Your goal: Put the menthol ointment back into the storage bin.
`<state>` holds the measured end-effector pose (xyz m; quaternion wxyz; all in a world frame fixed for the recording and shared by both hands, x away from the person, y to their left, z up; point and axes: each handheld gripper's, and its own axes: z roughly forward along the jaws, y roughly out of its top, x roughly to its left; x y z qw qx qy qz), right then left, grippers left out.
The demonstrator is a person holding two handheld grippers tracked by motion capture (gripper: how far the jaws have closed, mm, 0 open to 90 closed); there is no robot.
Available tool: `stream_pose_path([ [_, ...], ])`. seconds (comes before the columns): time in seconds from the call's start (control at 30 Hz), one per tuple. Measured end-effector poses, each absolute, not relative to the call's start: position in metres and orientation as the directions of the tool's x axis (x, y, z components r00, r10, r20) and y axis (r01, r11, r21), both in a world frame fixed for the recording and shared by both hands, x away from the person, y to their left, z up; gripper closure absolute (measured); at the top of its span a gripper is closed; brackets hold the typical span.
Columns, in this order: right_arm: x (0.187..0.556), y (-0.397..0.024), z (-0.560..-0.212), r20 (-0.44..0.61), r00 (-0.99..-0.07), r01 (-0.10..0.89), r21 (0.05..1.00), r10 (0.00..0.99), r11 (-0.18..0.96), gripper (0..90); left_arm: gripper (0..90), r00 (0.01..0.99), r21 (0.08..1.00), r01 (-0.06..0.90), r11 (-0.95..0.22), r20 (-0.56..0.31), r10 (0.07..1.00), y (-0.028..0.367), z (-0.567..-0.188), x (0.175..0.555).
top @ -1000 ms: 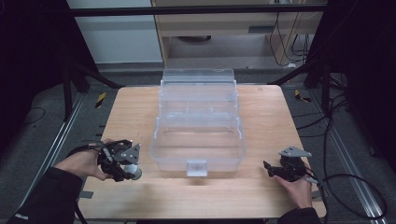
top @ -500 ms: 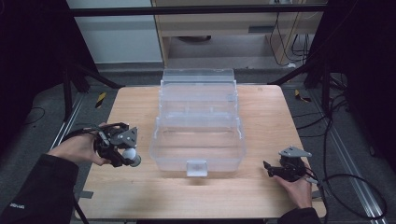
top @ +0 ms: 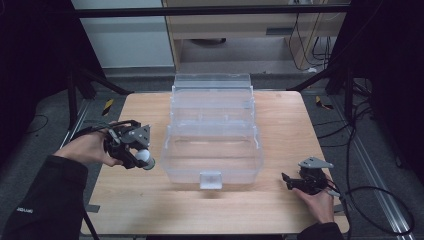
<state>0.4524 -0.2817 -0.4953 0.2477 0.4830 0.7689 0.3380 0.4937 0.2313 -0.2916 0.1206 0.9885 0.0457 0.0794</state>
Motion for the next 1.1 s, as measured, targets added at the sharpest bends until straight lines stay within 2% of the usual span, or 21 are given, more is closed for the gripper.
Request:
stream_pose_path([
  [0.63, 0.452, -0.282, -0.495, -0.055, -0.415, 0.569, 0.763, 0.908, 0.306, 20.4, 50.1, 0.986, 0.252, 0.052, -0.966, 0.14, 0.09, 0.197, -0.292, 0.517],
  [1.1, 0.452, -0.281, -0.495, -0.048, -0.419, 0.571, 0.762, 0.907, 0.305, 20.5, 50.2, 0.99, 0.241, 0.042, -0.97, 0.121, 0.073, 0.173, -0.31, 0.533],
])
